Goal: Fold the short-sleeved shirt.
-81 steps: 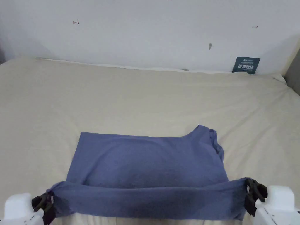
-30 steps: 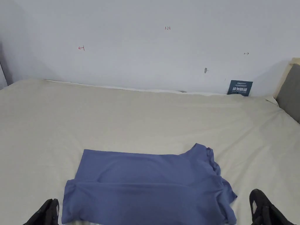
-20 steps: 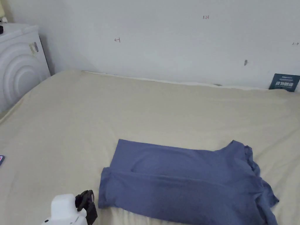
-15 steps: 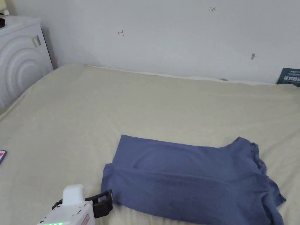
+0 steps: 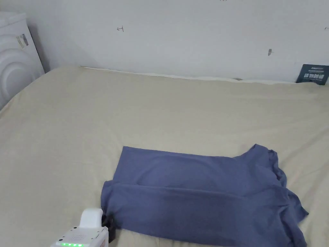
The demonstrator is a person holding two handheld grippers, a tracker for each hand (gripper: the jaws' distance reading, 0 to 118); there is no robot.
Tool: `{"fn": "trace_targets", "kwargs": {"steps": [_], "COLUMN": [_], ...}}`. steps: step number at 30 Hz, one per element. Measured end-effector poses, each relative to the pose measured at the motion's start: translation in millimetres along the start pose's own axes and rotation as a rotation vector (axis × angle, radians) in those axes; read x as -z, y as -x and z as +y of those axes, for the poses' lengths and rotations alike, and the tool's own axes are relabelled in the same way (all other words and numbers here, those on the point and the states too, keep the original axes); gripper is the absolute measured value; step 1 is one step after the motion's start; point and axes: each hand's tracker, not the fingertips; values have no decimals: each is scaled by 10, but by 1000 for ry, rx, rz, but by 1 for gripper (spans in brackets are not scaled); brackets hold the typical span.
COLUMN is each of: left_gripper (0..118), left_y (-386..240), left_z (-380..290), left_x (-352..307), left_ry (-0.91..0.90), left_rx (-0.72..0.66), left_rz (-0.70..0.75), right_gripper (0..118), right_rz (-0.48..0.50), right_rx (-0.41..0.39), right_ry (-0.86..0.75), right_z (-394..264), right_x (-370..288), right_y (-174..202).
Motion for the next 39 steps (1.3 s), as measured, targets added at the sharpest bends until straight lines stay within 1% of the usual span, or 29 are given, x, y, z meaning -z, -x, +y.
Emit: {"fn": "trace_targets", "kwargs": {"steps": [1, 2, 3, 5, 6, 7, 8, 9, 10, 11, 12, 14, 15, 16, 17, 18, 19, 20, 21, 22, 23, 24, 25, 26, 29, 32, 34, 36, 39], "left_gripper": [13, 13, 13, 13, 13, 13, 13, 13, 13, 13, 13, 13, 13, 13, 13, 13, 13, 13, 13, 13, 13, 13, 13, 13, 13, 13, 13, 13, 13], "left_y": [-11, -30, -114, -117, -137, -145, -157, -169, -177, -149, -153, -136, -140, -131, -119, -113, -86, -72, -77, -91, -89, -77, -62, -40, 42, 118, 170, 191, 196], "left_z": [7, 90, 124, 175, 120, 158, 189, 206, 230, 240, 260, 295, 309, 318, 320, 319, 308, 294, 284, 277, 269, 261, 269, 284, 302, 254, 148, 2, -229], "left_x": [-47, -136, -209, -289, -282, -293, -313, -337, -366, -337, -332, -316, -328, -323, -307, -291, -272, -255, -245, -246, -256, -272, -293, -319, -476, -670, -756, -778, -648], "left_ry": [-30, -165, -182, -179, -86, -101, -99, -105, -119, -122, -122, -125, -121, -119, -117, -110, -102, -94, -87, -82, -77, -80, -82, -82, -98, -98, -91, -53, -6], "left_rx": [5, 170, 202, 186, 61, 84, 99, 106, 117, 122, 128, 138, 135, 130, 128, 122, 122, 126, 131, 139, 144, 138, 129, 110, 88, 81, 62, 54, 45], "left_rz": [-67, 44, 86, 71, -18, -3, 0, 2, 5, 2, 2, 5, 2, 0, -1, -7, -11, -20, -31, -21, -26, -33, -40, -51, -52, -54, -61, -70, -84], "right_gripper": [0, 0, 0, 4, 21, 67, 102, 118, 118, 118, 118, 118, 117, 111, 96, 53, 12, 12, 12, 12, 12, 12, 12, 12, 12, 12, 12, 12, 12], "right_rz": [-1, 2, 4, 14, 36, 67, 84, 80, 94, 117, 98, 113, 100, 89, 83, 95, 169, 129, 118, 117, 104, 99, 99, 122, 128, 137, 135, 127, 141], "right_rx": [-6, -10, -15, -29, -43, -56, -76, -89, -82, -51, -33, -11, -7, 15, 42, 65, 122, 89, 82, 81, 88, 110, 114, 122, 84, 78, 66, 20, 32], "right_ry": [8, 17, 24, 47, 81, 153, 250, 330, 340, 371, 426, 523, 546, 571, 604, 622, 637, 616, 574, 573, 534, 503, 496, 469, 443, 423, 425, 455, 511], "right_z": [-26, -60, -86, -160, -208, -263, -336, -422, -555, -687, -827, -1034, -1117, -1219, -1298, -1337, -1371, -1363, -1303, -1246, -1177, -1089, -1027, -950, -711, -623, -687, -872, -1201], "right_x": [27, 70, 110, 256, 369, 531, 731, 901, 1053, 1219, 1396, 1687, 1783, 1872, 1939, 1959, 1967, 1908, 1822, 1786, 1735, 1663, 1618, 1557, 1375, 1168, 1035, 986, 1001], "right_y": [-6, -26, -42, -68, -103, -138, -166, -190, -231, -289, -347, -433, -466, -507, -547, -580, -617, -577, -569, -584, -609, -551, -553, -555, -455, -420, -409, -408, -456]}}
